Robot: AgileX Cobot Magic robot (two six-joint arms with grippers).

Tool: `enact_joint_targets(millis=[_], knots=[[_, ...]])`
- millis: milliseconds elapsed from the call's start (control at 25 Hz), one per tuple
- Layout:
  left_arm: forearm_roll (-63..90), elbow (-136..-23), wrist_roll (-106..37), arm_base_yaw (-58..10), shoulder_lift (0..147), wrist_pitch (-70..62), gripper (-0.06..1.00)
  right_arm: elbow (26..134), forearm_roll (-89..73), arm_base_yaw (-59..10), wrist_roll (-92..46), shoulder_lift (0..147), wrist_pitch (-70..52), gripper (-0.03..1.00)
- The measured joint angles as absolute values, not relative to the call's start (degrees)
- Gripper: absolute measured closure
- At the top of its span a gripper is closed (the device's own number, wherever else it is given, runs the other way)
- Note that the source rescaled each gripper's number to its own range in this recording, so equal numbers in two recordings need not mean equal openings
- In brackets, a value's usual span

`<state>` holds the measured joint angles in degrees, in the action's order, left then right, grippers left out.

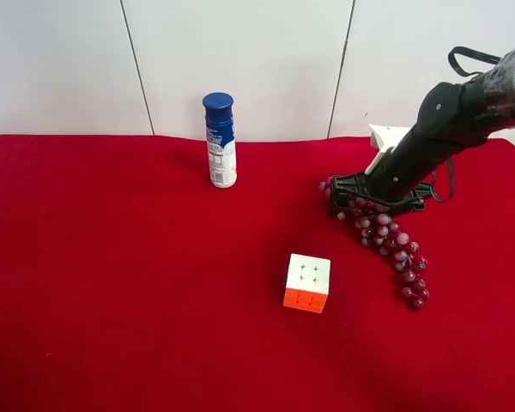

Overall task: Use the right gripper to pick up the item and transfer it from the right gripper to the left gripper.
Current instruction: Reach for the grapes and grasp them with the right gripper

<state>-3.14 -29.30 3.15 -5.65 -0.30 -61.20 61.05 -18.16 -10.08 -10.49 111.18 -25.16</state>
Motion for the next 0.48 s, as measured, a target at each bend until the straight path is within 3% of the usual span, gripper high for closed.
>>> enact_joint_targets(millis=[320,400,480], knots=[[-3.14,-29.3,3.15,-5.65,-0.3,-61.2,-0.06,61.24,-18.05,-10.08,-10.49,112.46,-26.67,-0.03],[-3.14,-29.3,3.15,-5.65,-0.3,-61.2,-0.06,61.24,-18.05,-10.08,-10.49,112.97,-26.73,0.05],[-3.14,-29.3,3.15,-5.65,-0.3,-61.2,-0.06,61.24,-18.05,-10.08,-10.49,113.02,-26.79,0.2]])
